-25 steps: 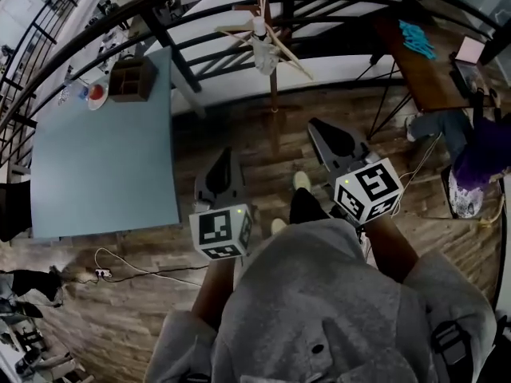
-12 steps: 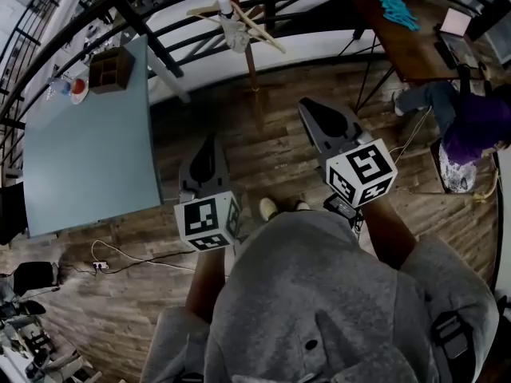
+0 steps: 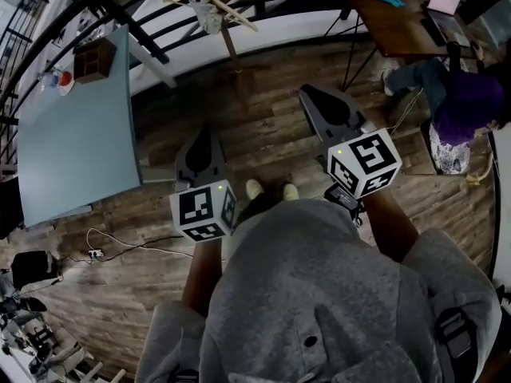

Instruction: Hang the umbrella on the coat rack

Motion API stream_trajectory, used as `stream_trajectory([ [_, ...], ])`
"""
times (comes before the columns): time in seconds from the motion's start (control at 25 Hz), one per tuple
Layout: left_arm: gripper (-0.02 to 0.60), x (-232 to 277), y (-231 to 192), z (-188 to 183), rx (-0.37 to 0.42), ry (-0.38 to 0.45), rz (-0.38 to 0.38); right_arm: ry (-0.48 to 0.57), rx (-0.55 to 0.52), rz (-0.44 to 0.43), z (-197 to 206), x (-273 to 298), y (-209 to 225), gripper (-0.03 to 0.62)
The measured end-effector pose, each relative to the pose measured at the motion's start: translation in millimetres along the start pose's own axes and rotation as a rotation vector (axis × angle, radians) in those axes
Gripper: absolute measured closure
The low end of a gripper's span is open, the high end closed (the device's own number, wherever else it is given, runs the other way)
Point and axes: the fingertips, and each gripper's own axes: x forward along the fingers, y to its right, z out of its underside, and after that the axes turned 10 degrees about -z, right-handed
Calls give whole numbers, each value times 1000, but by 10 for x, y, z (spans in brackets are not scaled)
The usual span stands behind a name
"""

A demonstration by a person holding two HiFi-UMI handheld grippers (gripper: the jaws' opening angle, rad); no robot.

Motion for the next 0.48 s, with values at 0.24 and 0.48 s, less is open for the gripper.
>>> stream_trajectory([
  [0.24,565,-152,230,172,7,8,-19,19,9,-2,211,-251,52,565],
  [0.48,565,-60,239,122,2,9,-22,0,1,-19,227,-167,86,565],
])
